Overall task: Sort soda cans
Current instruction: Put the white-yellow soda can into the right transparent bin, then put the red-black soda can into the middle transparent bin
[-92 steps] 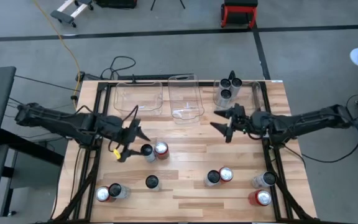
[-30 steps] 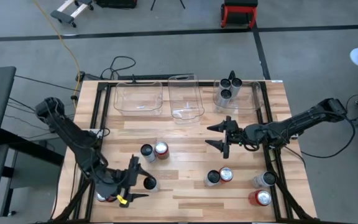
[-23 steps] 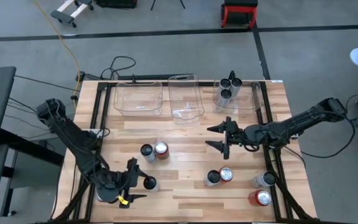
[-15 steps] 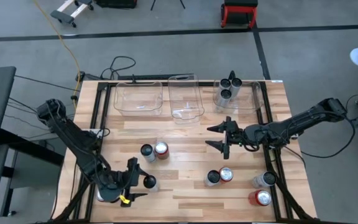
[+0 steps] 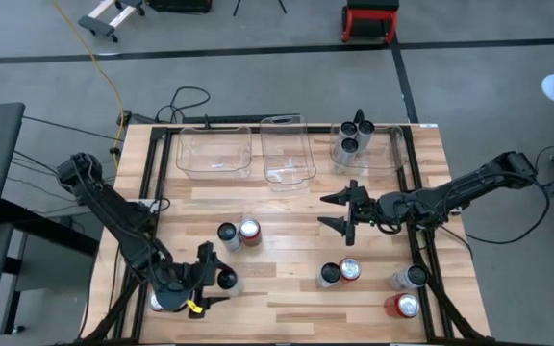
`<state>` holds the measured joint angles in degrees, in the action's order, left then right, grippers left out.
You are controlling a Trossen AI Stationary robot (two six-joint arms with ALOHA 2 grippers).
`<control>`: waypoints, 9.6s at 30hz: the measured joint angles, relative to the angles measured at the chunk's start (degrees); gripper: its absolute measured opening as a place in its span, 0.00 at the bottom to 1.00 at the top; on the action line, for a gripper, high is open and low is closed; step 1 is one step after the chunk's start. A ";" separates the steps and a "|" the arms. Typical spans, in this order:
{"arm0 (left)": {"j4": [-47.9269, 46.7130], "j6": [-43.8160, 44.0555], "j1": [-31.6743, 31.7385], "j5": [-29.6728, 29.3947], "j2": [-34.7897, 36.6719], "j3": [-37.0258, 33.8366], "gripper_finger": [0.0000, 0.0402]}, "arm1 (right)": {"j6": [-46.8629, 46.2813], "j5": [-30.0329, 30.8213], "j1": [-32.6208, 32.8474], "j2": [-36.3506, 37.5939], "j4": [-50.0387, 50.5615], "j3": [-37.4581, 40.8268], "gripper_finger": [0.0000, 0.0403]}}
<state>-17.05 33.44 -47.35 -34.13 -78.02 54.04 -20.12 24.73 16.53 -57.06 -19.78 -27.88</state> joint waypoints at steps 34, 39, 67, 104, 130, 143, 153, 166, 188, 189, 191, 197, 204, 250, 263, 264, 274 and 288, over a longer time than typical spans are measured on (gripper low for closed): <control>-10.19 1.68 0.04 2.40 -1.95 5.07 0.84 | 0.04 0.01 0.00 0.00 0.05 0.00 0.82; -9.35 0.19 1.16 2.76 -4.77 5.02 0.84 | 0.04 0.02 0.00 0.00 0.04 0.00 0.82; 2.80 -10.92 14.41 4.37 -5.62 4.94 0.63 | -1.87 -0.41 1.07 0.78 3.35 -2.79 0.82; 24.32 -34.56 44.37 29.67 -27.07 17.40 0.66 | -7.93 7.91 2.58 0.76 42.94 -13.97 0.82; 19.53 -36.35 44.04 28.32 -23.78 19.30 0.80 | 7.39 6.52 4.22 -4.43 25.93 -13.92 0.82; 5.96 -35.77 41.11 17.23 -13.36 19.33 0.80 | 14.34 5.02 2.33 -14.49 15.23 -13.92 0.98; 4.17 -33.80 40.48 16.13 -13.84 18.86 0.80 | 5.15 -5.14 -3.26 -15.53 18.54 -13.92 0.99; 3.99 -33.80 40.46 15.56 -13.96 18.84 0.80 | 5.16 -8.15 -4.75 -21.11 19.32 -13.94 0.99; 2.68 -30.56 40.39 9.68 -13.94 18.84 0.80 | 0.23 -7.12 -7.68 -8.61 31.00 -13.86 0.60; 2.72 -30.34 40.39 9.58 -13.94 18.84 0.80 | -0.05 -6.12 -7.60 -6.86 32.34 -13.86 0.60; 3.34 -29.83 40.39 9.44 -13.94 18.84 0.80 | -0.58 -3.03 -7.72 -2.98 35.83 -13.86 0.60; 3.36 -29.92 40.41 9.23 -12.28 18.84 0.80 | -1.54 6.66 -9.12 8.40 45.25 -13.86 0.60; -0.05 -30.05 40.26 5.23 -5.92 18.84 0.80 | -2.11 7.04 -15.17 18.83 52.56 -13.86 0.60; -32.21 -10.28 34.18 -14.14 7.48 18.82 0.80 | 5.53 -5.36 -55.20 12.70 35.08 0.42 0.60; -36.22 -9.85 34.18 -12.53 7.39 18.82 0.80 | 8.84 -7.74 -55.34 12.87 32.89 1.05 0.81; -37.42 -9.16 34.18 -12.39 7.39 18.82 0.80 | 9.14 -7.70 -55.32 12.85 33.01 1.07 0.83; -47.38 -0.66 34.18 -12.37 7.39 18.82 0.80 | 8.49 -6.72 -55.30 15.62 33.48 0.66 0.92; -46.85 -3.94 34.02 -10.26 5.56 18.82 0.80 | 9.02 -14.13 -46.96 33.97 40.31 -6.30 0.92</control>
<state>-63.89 29.50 -13.34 -44.40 -72.46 72.86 -11.10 10.60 -30.43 -23.09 20.53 -34.18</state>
